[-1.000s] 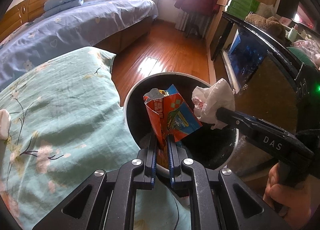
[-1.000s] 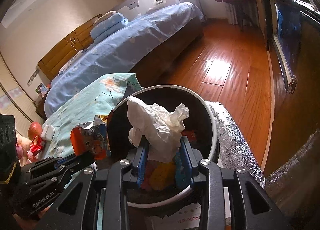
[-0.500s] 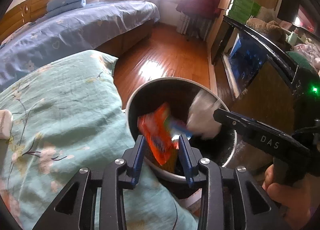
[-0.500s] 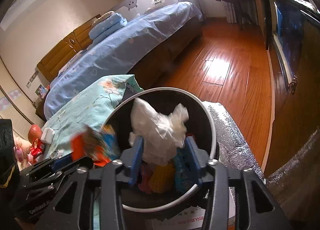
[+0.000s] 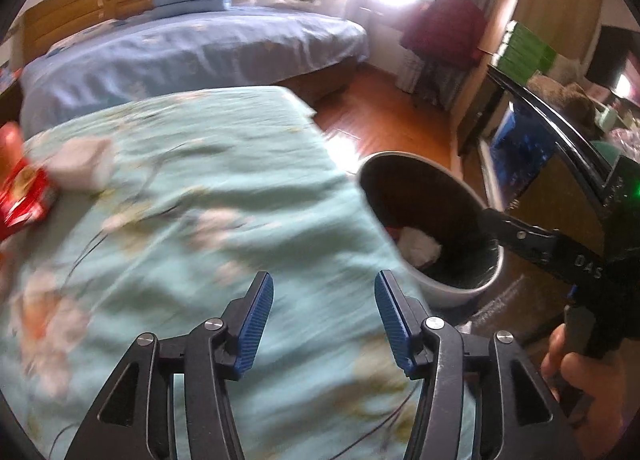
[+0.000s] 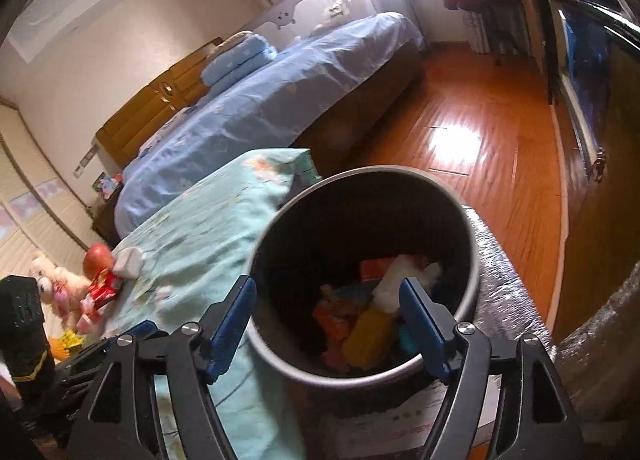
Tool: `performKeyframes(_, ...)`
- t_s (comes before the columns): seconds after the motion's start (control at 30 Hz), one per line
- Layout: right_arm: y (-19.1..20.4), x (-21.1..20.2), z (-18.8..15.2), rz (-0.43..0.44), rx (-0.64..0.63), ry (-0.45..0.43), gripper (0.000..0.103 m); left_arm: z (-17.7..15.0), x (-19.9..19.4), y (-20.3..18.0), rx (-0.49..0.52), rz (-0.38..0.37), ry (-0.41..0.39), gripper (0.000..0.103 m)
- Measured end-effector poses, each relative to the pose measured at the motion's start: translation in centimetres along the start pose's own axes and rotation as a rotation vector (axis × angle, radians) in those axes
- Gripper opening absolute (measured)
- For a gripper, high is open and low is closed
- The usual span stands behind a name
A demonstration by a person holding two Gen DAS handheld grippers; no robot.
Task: Collect trash
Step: 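Move both open tools back over the bed toward the remaining trash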
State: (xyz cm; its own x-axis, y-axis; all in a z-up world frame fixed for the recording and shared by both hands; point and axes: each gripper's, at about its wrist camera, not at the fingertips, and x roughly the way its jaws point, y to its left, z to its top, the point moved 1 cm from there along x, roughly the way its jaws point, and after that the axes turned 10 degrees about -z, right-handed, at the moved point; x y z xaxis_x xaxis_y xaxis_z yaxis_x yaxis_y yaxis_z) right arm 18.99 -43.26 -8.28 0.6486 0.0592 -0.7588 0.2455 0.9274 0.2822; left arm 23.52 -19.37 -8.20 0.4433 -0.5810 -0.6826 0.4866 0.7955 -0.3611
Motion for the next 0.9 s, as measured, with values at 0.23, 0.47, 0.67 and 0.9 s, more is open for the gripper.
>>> performKeyframes(0.23, 5.0, -0.9, -2.0, 0.083, -0.061, 0.006, 0.08, -3.5, -5.2, 2.9, -0.065, 0.069, -0.032, 0.053)
performKeyframes(0.47, 10.8, -0.9, -4.2, 0.164, -0.141, 0.037, 0.08, -5.5, -10.4, 5.7, -0.106, 0.135, -0.082, 0.053)
performKeyframes(0.67, 15.2, -0.4, -6.3, 0.218, -0.213, 0.075, 0.08, -6.7, -13.9, 8.2, -0.148, 0.193, -0.119, 0.054)
performKeyframes(0.9, 20.1, -0.2, -8.4, 0.302, -0.314, 0.097, 0.08, -8.9, -18.1, 11.5, -0.199, 0.284, -0.141, 0.054)
